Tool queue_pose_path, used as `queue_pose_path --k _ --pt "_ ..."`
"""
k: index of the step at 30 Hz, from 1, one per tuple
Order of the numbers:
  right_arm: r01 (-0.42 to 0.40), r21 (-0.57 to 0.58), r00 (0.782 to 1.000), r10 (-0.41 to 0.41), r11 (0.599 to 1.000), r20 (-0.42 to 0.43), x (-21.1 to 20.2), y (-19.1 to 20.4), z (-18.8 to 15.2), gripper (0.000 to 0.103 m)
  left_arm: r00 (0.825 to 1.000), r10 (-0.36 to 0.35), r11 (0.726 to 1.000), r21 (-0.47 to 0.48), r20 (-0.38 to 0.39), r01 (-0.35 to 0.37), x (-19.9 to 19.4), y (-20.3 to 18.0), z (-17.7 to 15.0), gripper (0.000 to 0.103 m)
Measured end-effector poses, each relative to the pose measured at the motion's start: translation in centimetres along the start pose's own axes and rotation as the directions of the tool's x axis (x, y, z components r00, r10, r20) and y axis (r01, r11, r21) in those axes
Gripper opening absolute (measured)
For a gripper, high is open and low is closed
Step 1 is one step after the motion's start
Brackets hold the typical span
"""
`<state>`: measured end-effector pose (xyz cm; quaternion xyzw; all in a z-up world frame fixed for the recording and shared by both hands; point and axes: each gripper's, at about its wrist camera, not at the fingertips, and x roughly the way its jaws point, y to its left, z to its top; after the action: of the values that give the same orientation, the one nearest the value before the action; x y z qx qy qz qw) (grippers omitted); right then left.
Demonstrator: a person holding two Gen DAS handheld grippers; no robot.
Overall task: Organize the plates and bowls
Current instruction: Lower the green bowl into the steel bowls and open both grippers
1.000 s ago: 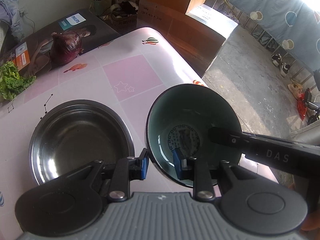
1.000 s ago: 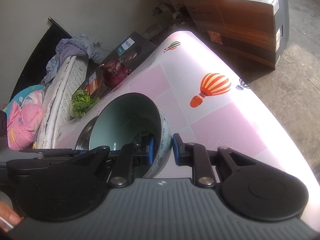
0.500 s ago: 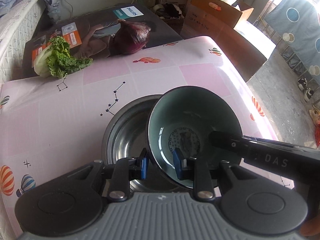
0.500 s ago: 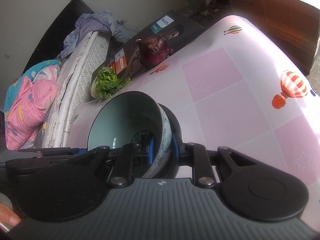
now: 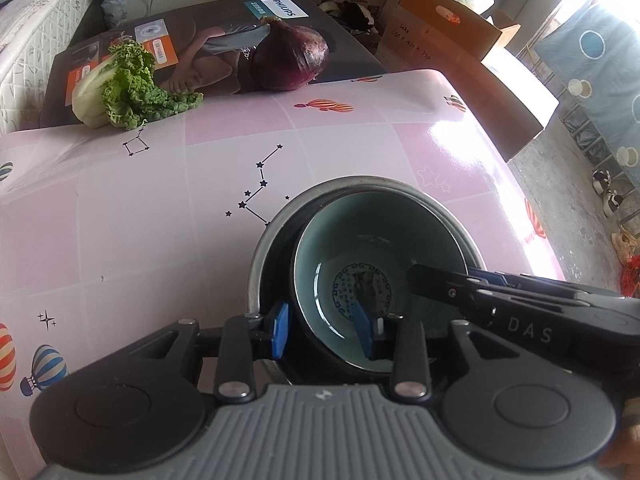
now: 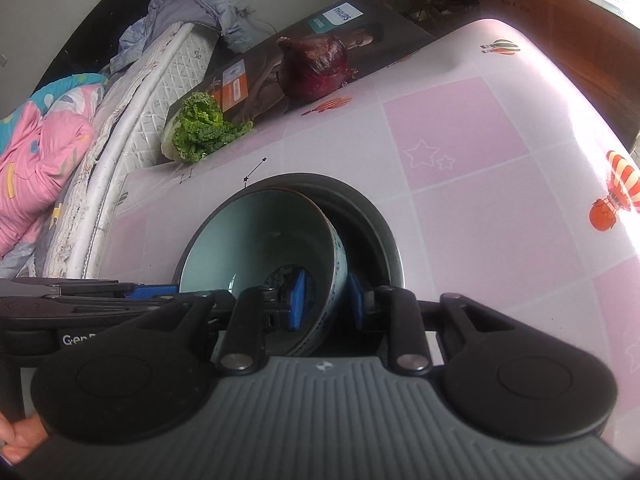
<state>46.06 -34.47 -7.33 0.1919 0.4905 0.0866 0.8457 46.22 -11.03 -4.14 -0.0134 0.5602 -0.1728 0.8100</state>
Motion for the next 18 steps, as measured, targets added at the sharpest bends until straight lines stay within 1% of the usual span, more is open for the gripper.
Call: queue_pose_path --k 1,2,3,4,5,7,8,9,10,13,18 --pt "-0.015 0.008 1.0 0.015 1.0 -0.001 -0.1 -0.1 0.1 0.034 1.0 -0.01 1.0 -0.003 0.003 0.01 -0.4 0.0 0.0 0.041" --pt "-0.03 0.016 1.0 0.03 0.999 -0.001 -0.3 0.0 0.1 0.042 1.0 -0.023 1.0 -0.006 0.005 0.023 -0.8 0.0 -0.1 0.045" --pt "-0.038 0.018 0.999 0.038 0.999 0.005 -0.6 0.1 0.2 0.045 0.999 -0.032 0.999 -0.009 0.012 0.032 -1.2 0.1 -0.3 0.046" --pt "-0.035 0.012 0.999 0.035 0.999 0.016 -1.0 0.3 0.3 0.047 0.999 -0.043 0.999 -0.013 0.024 0.043 -1.8 0.2 -0.5 0.05" --pt "-0.037 0.003 0.999 0.037 0.999 0.026 -1.4 0.5 0.3 0.051 0.998 -0.049 0.999 -0.017 0.036 0.05 -2.5 0.3 -0.7 0.056" --pt "-0.042 -0.012 0.998 0.042 0.999 0.046 -2.4 0.8 0.5 0.06 0.996 -0.067 0.997 -0.022 0.062 0.069 -3.7 0.6 -1.1 0.063" --pt "-0.043 -0.016 0.998 0.044 0.999 0.051 -2.8 1.0 0.6 0.068 0.994 -0.074 0.997 -0.023 0.076 0.076 -4.4 0.7 -1.4 0.065" --pt "-0.044 -0.021 0.997 0.045 0.999 0.058 -3.2 1.2 0.6 0.074 0.993 -0.078 0.996 -0.025 0.087 0.081 -5.1 0.8 -1.7 0.067" --pt "-0.045 -0.026 0.997 0.046 0.999 0.068 -3.8 1.3 0.6 0.075 0.992 -0.081 0.996 -0.028 0.098 0.084 -5.9 0.9 -2.1 0.071" --pt "-0.041 -0.049 0.994 0.046 0.998 0.095 -5.9 1.7 0.0 0.077 0.987 -0.089 0.995 -0.024 0.132 0.093 -8.4 1.2 -3.5 0.075" --pt "-0.031 -0.102 0.984 0.048 0.994 0.169 -11.8 2.1 -2.8 0.082 0.978 -0.079 0.997 0.019 0.195 0.077 -12.4 1.3 -7.0 0.084"
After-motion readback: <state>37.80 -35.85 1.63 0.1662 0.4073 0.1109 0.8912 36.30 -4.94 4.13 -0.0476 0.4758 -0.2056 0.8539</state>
